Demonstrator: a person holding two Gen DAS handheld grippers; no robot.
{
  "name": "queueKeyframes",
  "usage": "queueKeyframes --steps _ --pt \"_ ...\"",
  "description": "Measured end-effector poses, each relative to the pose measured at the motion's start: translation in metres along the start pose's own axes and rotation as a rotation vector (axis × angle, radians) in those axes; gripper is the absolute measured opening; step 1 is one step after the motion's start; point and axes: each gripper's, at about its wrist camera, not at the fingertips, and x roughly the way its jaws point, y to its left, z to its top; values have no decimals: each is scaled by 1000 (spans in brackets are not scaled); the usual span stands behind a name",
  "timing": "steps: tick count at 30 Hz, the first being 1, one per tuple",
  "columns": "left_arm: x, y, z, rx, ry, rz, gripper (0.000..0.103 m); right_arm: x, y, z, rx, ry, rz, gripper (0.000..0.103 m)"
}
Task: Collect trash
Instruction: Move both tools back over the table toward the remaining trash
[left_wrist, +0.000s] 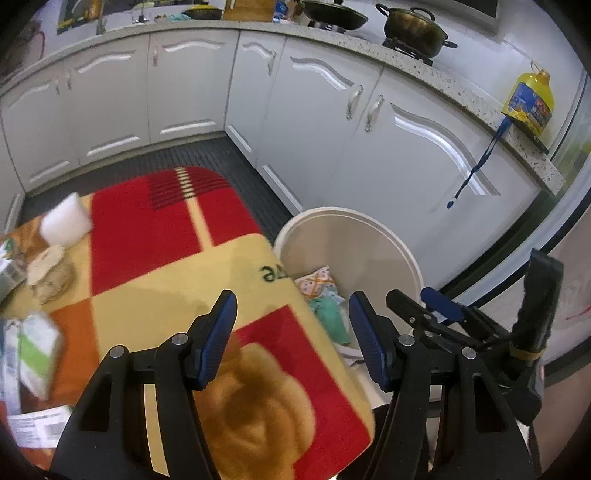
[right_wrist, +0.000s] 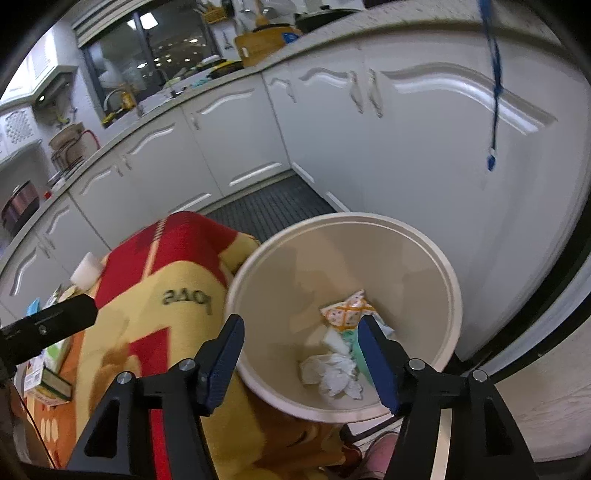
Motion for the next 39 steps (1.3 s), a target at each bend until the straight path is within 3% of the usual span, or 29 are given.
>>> queueKeyframes --steps 22,39 --pt "-86 84 -40 -113 -70 116 62 -22 112 -8 -171 2 180 65" --pt "-139 194 -94 -262 -58 243 62 -11 175 -23 -264 66 280 67"
